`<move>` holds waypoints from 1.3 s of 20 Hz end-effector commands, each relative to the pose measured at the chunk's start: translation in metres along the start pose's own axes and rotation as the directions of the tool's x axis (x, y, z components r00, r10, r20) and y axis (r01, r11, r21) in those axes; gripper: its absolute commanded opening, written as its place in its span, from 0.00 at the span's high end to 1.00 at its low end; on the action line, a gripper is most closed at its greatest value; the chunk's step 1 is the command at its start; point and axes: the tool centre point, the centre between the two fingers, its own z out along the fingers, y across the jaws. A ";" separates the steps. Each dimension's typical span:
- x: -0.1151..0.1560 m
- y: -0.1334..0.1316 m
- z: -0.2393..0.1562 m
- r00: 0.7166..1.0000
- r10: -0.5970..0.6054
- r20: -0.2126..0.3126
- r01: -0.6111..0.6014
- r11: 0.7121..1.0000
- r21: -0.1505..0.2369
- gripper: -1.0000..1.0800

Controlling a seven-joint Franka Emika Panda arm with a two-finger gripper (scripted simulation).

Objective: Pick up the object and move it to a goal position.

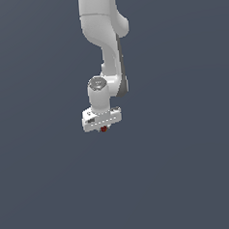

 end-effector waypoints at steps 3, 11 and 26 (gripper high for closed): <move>0.030 0.015 -0.010 0.996 0.027 -0.080 -0.032 0.998 -0.060 1.00; 0.091 0.050 -0.045 0.963 0.069 -0.259 -0.119 0.976 -0.183 1.00; 0.172 0.105 -0.140 0.832 0.074 -0.550 -0.307 0.887 -0.344 1.00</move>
